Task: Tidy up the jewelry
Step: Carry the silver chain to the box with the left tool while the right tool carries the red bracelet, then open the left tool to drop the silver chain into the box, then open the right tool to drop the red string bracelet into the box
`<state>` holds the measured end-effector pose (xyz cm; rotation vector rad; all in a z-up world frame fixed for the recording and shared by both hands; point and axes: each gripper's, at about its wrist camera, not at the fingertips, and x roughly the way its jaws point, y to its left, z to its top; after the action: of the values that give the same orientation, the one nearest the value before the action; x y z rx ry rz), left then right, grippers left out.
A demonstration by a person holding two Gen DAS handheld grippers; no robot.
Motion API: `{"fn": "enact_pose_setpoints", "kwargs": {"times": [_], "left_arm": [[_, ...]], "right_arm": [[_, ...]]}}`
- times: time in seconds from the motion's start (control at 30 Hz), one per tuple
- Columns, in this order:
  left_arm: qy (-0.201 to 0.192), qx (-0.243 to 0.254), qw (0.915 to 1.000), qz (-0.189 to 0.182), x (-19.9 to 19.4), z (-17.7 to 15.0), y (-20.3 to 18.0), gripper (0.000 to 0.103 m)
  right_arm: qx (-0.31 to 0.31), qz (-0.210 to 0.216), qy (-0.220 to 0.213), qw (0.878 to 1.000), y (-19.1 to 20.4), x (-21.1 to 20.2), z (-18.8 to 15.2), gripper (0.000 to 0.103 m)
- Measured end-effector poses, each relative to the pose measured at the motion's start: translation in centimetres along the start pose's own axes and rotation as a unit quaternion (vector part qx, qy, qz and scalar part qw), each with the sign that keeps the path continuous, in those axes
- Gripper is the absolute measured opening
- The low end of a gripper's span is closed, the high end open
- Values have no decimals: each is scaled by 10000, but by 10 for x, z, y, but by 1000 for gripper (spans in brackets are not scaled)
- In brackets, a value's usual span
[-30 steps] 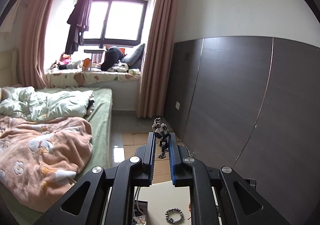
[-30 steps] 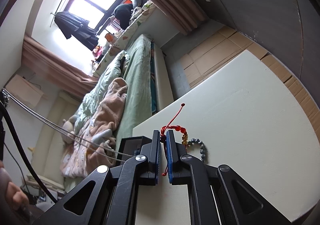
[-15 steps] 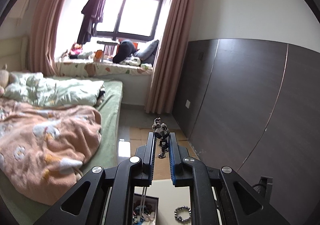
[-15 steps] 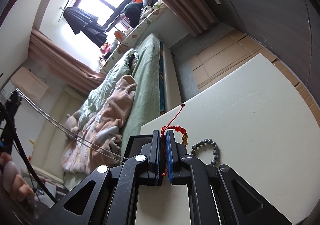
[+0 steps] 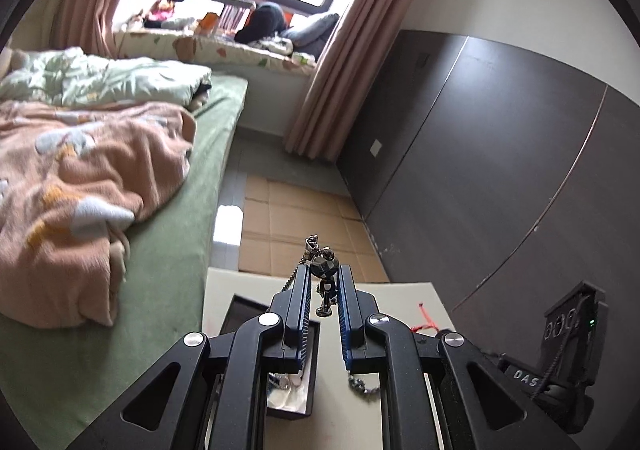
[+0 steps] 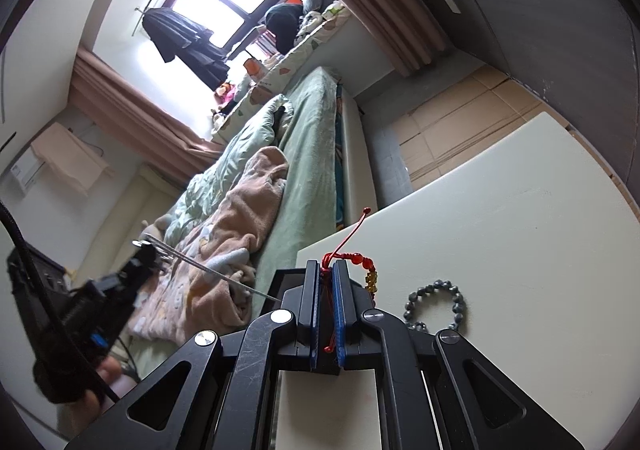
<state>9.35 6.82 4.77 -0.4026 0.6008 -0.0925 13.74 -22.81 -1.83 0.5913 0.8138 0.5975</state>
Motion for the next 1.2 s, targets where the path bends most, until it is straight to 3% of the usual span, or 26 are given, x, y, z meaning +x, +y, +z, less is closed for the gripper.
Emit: {"fn": "enact_pose_setpoints", "kwargs": {"times": [0.2,0.27,0.33,0.37,0.67,0.83,0.9,0.97,1.0,1.13,1.2], "left_arm": [[441,-189,9988,-48,20,-4,11,15],[541,-247,9982,-101,24,-2,15,23],[581,-321,9978,-37,27,0,20,50],[532,-344,9980,13,25,0,21,53],[457,-545,9966,416,26,8,50,54],[444,-755,9951,447,28,11,62,54],[466,-805,9946,459,29,11,64,54],[495,-819,9944,456,30,10,64,54],[503,-814,9944,453,30,10,64,54],[522,-745,9948,449,30,7,57,54],[559,-722,9948,442,31,5,53,54]], "right_arm": [[-296,157,-42,9994,20,10,-6,8],[-332,232,-30,9992,26,15,-7,8],[-400,317,-4,9987,34,22,-9,8],[-441,348,8,9984,38,26,-10,8],[-646,503,323,9961,60,67,-17,8],[-714,624,531,9941,68,88,-22,8],[-845,487,651,9931,72,98,-24,9],[-793,297,889,9924,68,106,-27,30],[-732,279,898,9929,65,106,-27,34],[-644,134,667,9956,54,87,-21,36],[-608,68,585,9964,49,79,-18,42]]}}
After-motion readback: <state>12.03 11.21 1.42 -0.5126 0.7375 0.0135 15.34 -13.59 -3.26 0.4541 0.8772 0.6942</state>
